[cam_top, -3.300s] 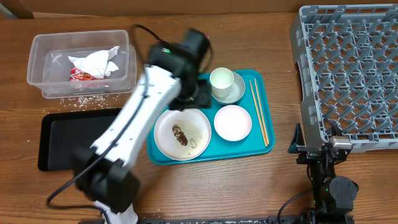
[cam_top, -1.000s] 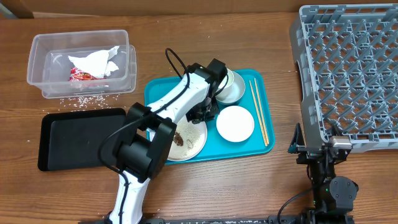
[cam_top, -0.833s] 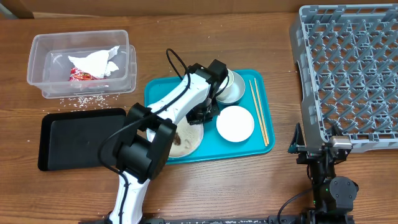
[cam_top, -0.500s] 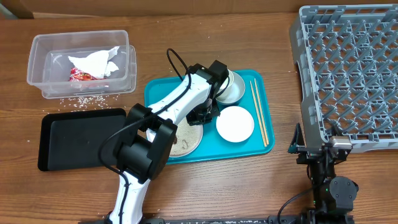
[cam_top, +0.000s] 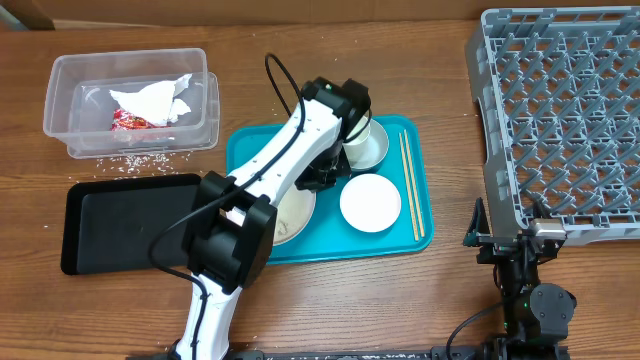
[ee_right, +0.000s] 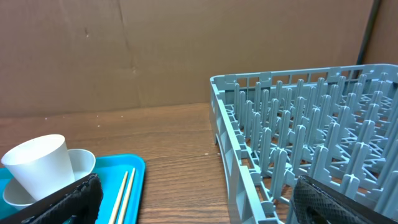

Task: Sort waste into correct bins and load items into the dishwasher
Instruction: 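Grasp the plate rim with the left gripper and lift it, then tilt the plate over the black tray to dump the food scraps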

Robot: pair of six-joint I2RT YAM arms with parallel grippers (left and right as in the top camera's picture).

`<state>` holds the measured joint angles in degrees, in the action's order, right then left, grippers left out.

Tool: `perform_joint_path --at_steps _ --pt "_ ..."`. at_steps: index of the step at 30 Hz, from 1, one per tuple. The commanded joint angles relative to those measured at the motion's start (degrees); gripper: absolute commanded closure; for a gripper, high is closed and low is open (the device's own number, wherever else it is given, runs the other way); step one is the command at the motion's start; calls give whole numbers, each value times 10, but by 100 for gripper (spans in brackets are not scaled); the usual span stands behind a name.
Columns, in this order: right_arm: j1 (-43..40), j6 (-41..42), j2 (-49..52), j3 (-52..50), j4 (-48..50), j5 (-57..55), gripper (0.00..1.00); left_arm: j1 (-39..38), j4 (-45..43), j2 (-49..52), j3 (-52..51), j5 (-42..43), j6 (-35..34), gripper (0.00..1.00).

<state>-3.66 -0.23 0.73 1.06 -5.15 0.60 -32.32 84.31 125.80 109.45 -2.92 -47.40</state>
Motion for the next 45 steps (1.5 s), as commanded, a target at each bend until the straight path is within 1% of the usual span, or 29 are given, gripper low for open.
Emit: perform_joint_path --at_steps 1,10,16,20,26,31,35,43,45 --pt "2 -2 -6 -6 3 -5 0 13 27 5 41 -21 16 96" --pt "2 -2 -6 -6 3 -5 0 59 89 5 80 -22 33 96" --pt "2 -2 -6 -6 3 -5 0 115 125 1 100 -20 43 96" --pt "2 -2 -6 -6 3 -5 0 162 125 -24 101 -15 57 96" --pt "2 -2 -6 -6 3 -5 0 228 122 -88 101 4 78 96" --pt "2 -2 -6 -6 3 -5 0 289 104 -127 101 50 126 96" --pt "2 -2 -6 -6 3 -5 0 333 103 -130 99 84 158 96" --pt "2 -2 -6 -6 3 -5 0 383 89 -130 82 91 172 96" --pt "2 -2 -6 -6 3 -5 0 392 81 -130 71 105 182 96"
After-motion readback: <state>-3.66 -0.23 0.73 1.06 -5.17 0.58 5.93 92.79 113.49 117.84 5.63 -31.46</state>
